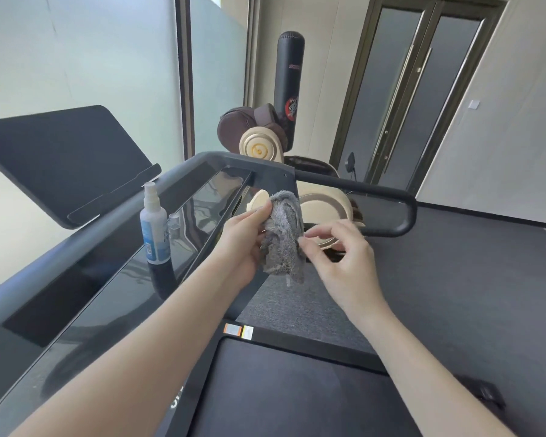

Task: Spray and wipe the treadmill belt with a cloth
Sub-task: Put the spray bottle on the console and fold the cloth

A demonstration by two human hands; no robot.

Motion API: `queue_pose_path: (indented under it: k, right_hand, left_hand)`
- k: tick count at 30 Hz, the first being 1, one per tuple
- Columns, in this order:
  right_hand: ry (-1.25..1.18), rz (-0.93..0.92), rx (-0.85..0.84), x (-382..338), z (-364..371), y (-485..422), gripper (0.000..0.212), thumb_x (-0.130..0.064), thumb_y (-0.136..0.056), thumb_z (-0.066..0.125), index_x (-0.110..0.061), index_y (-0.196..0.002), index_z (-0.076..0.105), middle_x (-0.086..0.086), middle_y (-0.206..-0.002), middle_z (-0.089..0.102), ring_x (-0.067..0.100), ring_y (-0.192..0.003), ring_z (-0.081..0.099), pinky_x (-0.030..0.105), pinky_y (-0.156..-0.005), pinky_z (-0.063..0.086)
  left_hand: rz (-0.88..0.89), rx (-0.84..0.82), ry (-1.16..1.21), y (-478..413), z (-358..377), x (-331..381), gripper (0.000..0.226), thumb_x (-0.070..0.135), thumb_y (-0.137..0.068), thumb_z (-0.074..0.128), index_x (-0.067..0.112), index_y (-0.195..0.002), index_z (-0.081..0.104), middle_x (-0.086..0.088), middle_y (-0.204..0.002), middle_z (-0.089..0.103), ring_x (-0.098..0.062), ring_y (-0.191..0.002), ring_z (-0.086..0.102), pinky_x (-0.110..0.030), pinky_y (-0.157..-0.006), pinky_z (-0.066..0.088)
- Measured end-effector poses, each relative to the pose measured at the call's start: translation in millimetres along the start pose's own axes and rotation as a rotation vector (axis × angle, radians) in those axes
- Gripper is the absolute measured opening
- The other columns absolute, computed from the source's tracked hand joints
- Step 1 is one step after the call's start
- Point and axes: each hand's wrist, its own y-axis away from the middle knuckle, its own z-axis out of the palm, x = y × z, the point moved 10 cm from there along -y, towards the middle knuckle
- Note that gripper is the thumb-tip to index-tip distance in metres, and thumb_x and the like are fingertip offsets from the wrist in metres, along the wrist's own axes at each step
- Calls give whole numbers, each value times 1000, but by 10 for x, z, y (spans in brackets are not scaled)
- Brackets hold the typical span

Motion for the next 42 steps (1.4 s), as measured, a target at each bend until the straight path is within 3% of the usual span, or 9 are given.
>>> queue_pose_path:
  k: [7, 14, 19, 22, 24, 29, 33, 39, 42]
  right_hand:
    - [-50, 87, 14, 94, 158, 65, 12, -6, -80, 71, -18, -81, 69, -4, -90, 67, 13, -78, 64, 11, -70, 45]
    - [-87, 101, 83, 68, 136, 43, 13, -8, -84, 67, -19, -79, 66, -6, -82, 66, 9, -75, 62, 18, -69, 48]
    - [-56, -35, 113, -134, 57, 43, 14, -7, -87, 63, -20, -82, 62, -8, -83, 65, 6, -77, 60, 11, -69, 44]
    - [-13, -119, 28, -213, 192, 107, 8, -7, -87, 63, -15, -84, 63, -3, -88, 66, 11, -84, 62, 23, -75, 50]
    - [4, -141, 26, -217, 208, 122, 6, -7, -86, 64, -13, -85, 62, -2, -88, 64, 12, -84, 61, 30, -74, 52]
    - [-23, -60, 56, -129, 163, 73, 13, -11, -80, 73, -13, -86, 61, -5, -89, 58, 13, -81, 62, 23, -72, 52]
    - [-56, -16, 45, -109, 126, 42, 18, -9, -77, 76, -14, -86, 61, -6, -90, 60, 9, -80, 64, 21, -72, 53]
    - [-174, 111, 72, -20, 29, -9, 12, -1, -82, 66, -12, -83, 68, -7, -79, 68, 2, -73, 66, 15, -67, 52]
    - [-269, 189, 95, 49, 14, -41, 17, 0, -84, 63, -16, -81, 67, -7, -78, 68, -1, -73, 63, 11, -68, 48]
  left_hand:
    - [-37, 49, 24, 13, -102, -12, 31, 29, -92, 60, 4, -109, 65, -12, -87, 71, -22, -68, 70, -31, -59, 59]
    - [-71, 132, 107, 18, -198, -40, 23, 28, -91, 62, 6, -97, 65, -9, -81, 70, -16, -54, 68, -25, -46, 54]
    - [-42, 257, 190, -2, -343, -52, 18, 23, -92, 62, 5, -95, 64, -12, -96, 70, -18, -67, 68, -31, -63, 60]
    - [-55, 274, 199, 36, -296, -72, 17, 21, -92, 61, 5, -91, 62, -11, -90, 68, -19, -70, 65, -28, -60, 59]
    - [-69, 252, 202, 75, -227, -74, 20, 22, -92, 61, 3, -98, 63, -11, -92, 67, -18, -70, 65, -23, -47, 55]
    - [-71, 89, 173, 223, 32, -27, 26, 11, -85, 68, 3, -108, 62, -11, -86, 71, -18, -65, 70, -21, -51, 55]
    - [-4, 86, 141, 300, 88, 90, 59, -14, -78, 63, 11, -129, 47, -19, -111, 64, -19, -68, 71, -20, -48, 52]
    - [129, 49, -17, 314, 105, 261, 63, -20, -81, 55, 18, -130, 46, -9, -93, 63, -18, -73, 67, -26, -60, 59]
    - [176, 78, -179, 299, 45, 268, 59, -16, -84, 54, 25, -127, 48, -4, -88, 67, -14, -70, 68, -26, -53, 55]
